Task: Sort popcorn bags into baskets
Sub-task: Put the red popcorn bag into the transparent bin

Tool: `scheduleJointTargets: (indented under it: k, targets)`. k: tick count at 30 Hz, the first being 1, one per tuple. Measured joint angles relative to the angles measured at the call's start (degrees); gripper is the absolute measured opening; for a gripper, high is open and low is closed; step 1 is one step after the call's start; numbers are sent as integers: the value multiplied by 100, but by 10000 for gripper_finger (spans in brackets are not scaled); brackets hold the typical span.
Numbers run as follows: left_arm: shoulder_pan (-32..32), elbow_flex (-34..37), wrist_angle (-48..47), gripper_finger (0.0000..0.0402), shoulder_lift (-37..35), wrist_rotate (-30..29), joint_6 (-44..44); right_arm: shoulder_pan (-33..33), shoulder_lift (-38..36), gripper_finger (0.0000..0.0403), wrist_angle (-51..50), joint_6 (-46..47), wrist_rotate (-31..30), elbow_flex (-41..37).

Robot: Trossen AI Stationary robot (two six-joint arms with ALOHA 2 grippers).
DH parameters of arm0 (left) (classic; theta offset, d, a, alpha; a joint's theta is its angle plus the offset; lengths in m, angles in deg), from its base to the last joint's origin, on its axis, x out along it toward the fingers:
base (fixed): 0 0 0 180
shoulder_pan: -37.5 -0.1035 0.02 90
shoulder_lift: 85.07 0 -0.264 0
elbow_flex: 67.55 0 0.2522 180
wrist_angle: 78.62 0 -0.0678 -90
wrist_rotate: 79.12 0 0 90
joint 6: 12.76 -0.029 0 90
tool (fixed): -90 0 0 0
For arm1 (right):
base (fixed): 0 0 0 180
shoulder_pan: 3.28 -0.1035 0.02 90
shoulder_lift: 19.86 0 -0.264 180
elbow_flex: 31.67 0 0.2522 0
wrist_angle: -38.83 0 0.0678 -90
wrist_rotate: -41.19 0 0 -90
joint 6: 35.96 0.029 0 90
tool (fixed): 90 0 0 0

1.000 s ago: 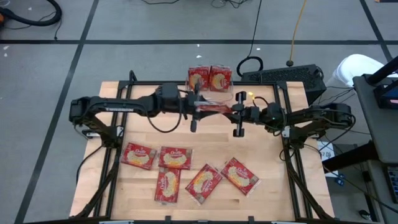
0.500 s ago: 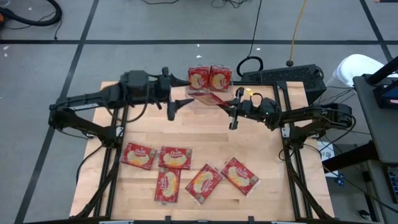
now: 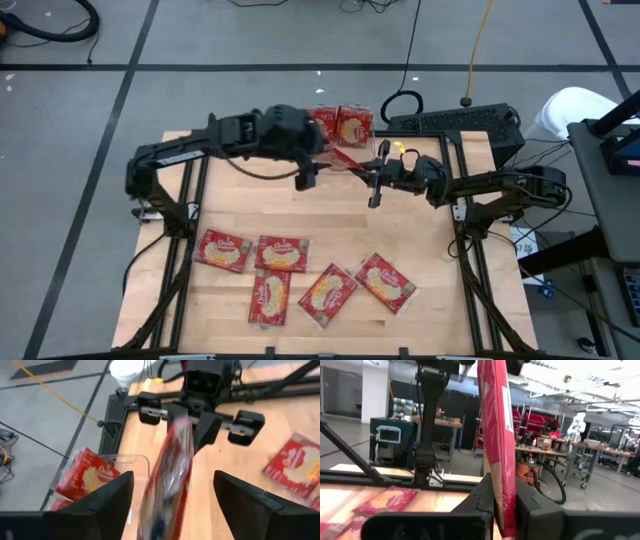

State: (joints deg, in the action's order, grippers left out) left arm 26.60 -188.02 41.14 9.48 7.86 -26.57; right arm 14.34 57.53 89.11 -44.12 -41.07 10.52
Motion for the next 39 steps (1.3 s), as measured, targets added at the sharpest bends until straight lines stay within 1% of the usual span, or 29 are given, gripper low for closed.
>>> scheduleJointTargets:
  k: [4, 7, 10, 19, 24, 27, 29, 32, 36, 39]
  targets:
    - [-78, -401, -534, 294, 316, -5, -141, 3, 0, 14, -7, -7, 2, 0]
    - [-86, -645, -922, 275, 471, -5, -155, 3, 0, 14, -50, -6, 2, 0]
    - [-96, -703, -1023, 237, 474, 14, -155, 3, 0, 14, -106, -22, 0, 0]
    - [-138, -714, -1012, 100, 469, -3, -343, 6, 0, 13, -140, -23, -8, 0]
    - [-138, -714, -1043, 46, 469, 11, -356, 6, 0, 14, -176, -22, -23, 0]
    - [-154, -714, -1047, 24, 469, 19, -421, 6, 0, 24, -179, -7, -65, 0]
    - [-178, -712, -1073, 19, 469, 22, -536, 3, -15, 38, -270, -26, -179, 1]
    - [-263, -709, -1248, 21, 469, 9, -747, 42, -151, 66, -696, -80, -244, -35]
    - [-497, -707, -1487, 36, 469, -33, -1021, 73, -438, 99, -1355, -198, -639, -102]
    - [-729, -707, -1498, 34, 469, -31, -1317, 91, -691, 114, -1774, -299, -1000, -174]
